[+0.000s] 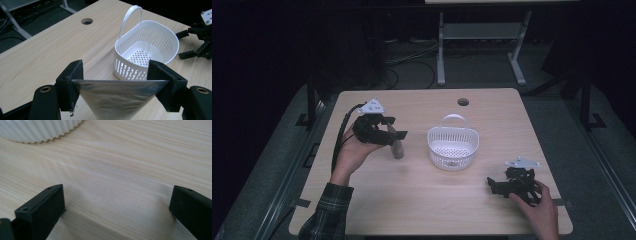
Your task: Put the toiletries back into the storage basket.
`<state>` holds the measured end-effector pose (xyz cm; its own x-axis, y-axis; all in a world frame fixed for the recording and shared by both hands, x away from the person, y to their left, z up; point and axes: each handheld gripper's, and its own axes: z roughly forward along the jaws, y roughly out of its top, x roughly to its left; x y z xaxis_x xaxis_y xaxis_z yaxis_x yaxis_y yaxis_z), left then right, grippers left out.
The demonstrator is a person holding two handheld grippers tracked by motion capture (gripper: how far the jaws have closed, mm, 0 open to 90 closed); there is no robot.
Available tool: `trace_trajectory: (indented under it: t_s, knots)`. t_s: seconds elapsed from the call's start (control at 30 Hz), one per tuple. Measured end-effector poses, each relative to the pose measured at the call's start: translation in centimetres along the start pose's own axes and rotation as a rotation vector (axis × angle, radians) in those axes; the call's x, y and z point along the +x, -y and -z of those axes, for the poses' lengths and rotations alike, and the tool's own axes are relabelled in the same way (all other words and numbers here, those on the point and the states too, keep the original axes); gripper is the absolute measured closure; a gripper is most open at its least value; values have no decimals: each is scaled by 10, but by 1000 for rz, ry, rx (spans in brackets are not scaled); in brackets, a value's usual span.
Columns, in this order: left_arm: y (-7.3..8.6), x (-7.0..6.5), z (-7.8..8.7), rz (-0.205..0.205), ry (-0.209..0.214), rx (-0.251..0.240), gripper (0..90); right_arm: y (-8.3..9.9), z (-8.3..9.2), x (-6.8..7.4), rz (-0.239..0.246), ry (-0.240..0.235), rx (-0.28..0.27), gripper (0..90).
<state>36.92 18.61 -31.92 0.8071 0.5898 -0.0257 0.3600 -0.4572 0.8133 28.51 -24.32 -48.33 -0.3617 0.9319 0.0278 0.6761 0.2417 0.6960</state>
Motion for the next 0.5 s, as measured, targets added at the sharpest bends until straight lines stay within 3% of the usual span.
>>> trace_trajectory:
  t_s: [0.5]
  knots:
    - [-16, -7, -1, -28, 29, -9, 293, 0, 0, 0, 0, -1, 0, 0]
